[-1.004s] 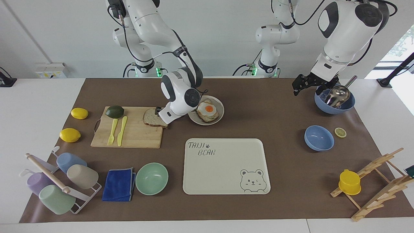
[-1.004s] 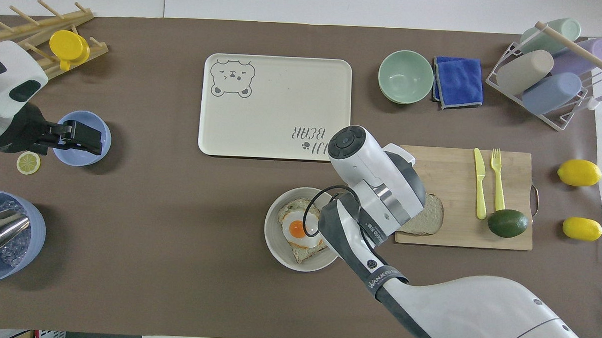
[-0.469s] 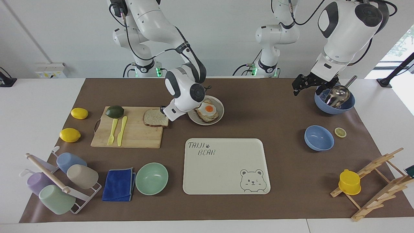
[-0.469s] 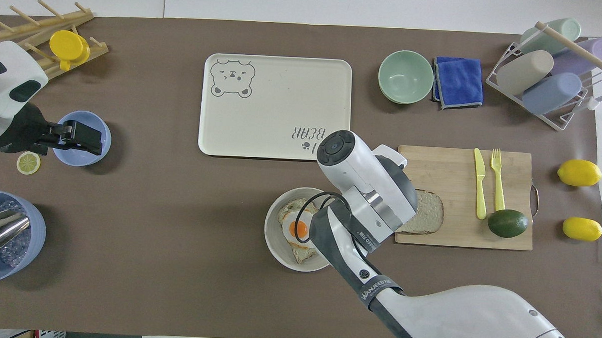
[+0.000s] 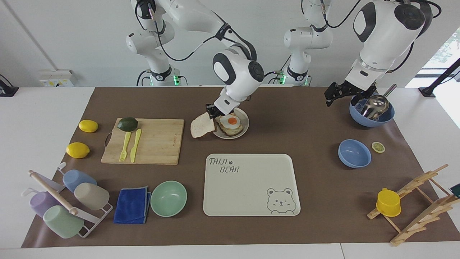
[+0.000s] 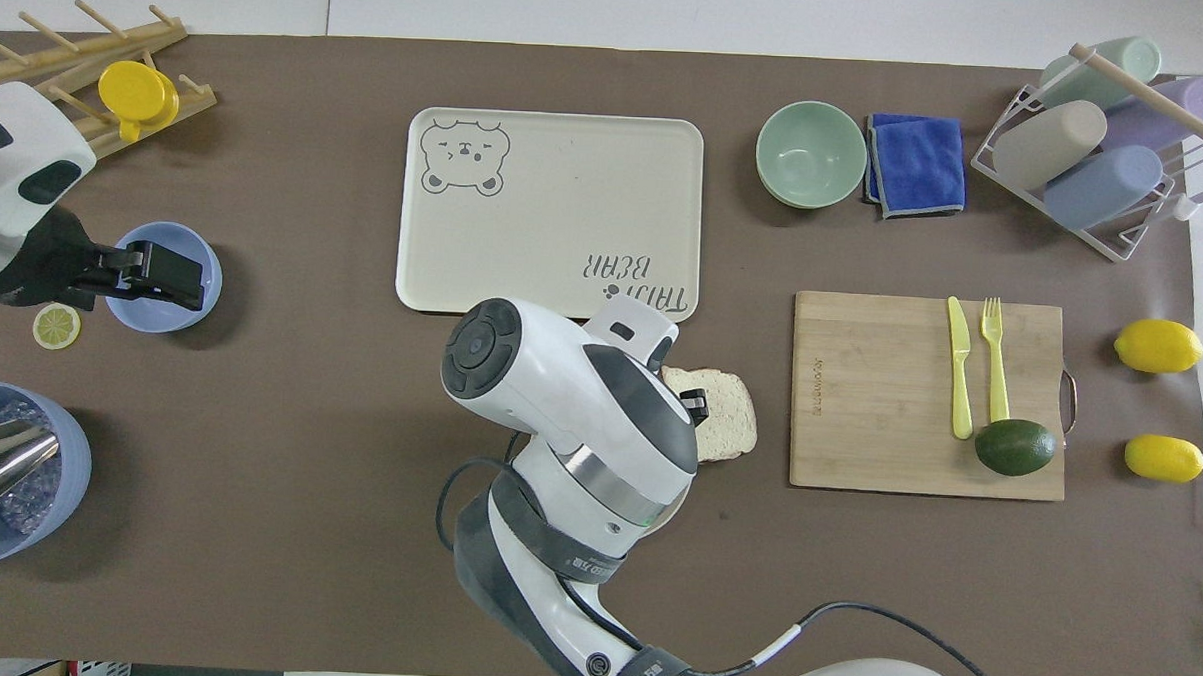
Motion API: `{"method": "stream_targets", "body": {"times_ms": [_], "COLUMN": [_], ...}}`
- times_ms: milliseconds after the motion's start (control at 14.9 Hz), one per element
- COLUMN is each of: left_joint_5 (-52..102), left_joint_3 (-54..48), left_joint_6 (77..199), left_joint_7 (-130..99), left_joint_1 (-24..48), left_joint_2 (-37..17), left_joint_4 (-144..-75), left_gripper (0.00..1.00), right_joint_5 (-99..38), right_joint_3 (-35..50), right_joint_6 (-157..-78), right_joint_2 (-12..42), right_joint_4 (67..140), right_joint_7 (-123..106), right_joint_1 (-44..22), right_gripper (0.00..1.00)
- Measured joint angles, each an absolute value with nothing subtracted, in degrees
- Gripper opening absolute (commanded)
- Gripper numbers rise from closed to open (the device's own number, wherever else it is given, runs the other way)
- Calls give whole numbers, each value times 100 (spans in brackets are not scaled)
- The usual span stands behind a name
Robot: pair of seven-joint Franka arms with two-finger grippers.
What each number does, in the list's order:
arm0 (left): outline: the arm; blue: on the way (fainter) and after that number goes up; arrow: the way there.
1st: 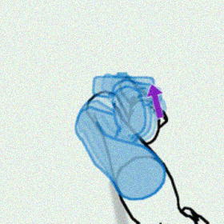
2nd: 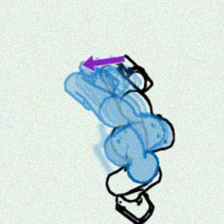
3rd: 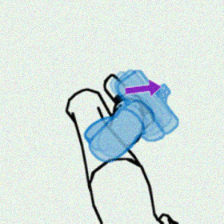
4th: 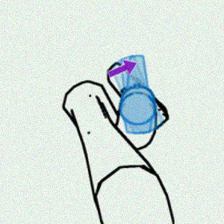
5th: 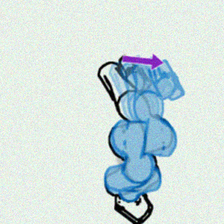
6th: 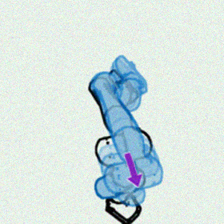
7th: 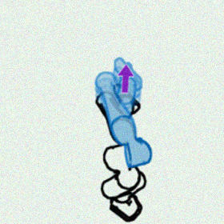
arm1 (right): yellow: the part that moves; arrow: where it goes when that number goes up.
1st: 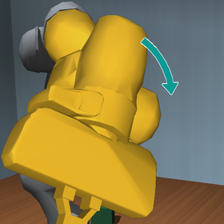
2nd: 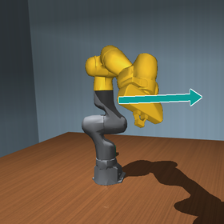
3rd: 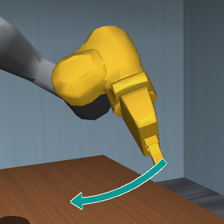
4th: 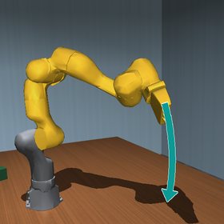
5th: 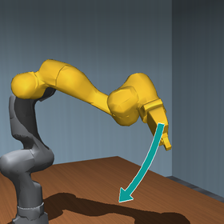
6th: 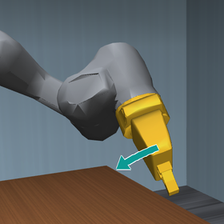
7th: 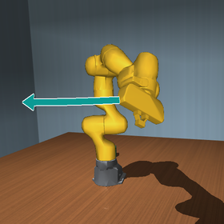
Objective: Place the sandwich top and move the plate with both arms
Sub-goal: 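Carry the bread slice over the egg plate with the right gripper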
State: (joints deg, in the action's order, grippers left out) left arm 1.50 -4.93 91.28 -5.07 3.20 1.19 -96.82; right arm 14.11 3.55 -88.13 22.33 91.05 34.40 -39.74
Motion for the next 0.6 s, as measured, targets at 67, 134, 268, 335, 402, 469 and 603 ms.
{"method": "stream_targets", "body": {"times_ms": [67,134,268,335,402,469,603], "left_joint_5": [150,150,150,150,150,150,150], "left_joint_3": [-493,-493,-493,-493,-493,-493,-493], "left_joint_6": [9128,9128,9128,9128,9128,9128,9128], "left_joint_7": [-507,-507,-507,-507,-507,-507,-507], "left_joint_1": [320,320,320,320,320,320,320], "left_joint_2": [119,119,119,119,119,119,119], "left_joint_4": [-9682,-9682,-9682,-9682,-9682,-9682,-9682], "left_gripper": [100,100,100,100,100,100,100], "right_joint_5": [1369,1344,1173,1059,968,915,885], "right_joint_3": [357,359,361,361,361,361,361], "right_joint_6": [-8790,-8806,-9002,-9154,-9262,-9334,-9489], "right_joint_2": [2285,2330,2393,2414,2432,2450,2485], "right_joint_4": [9001,8940,8886,8884,8884,8884,8900], "right_joint_7": [3440,3466,3712,3839,3950,4045,4152], "right_joint_1": [-4065,-4172,-4357,-4430,-4481,-4515,-4531], "right_gripper": [0,0,0,0,0,0,0]}}
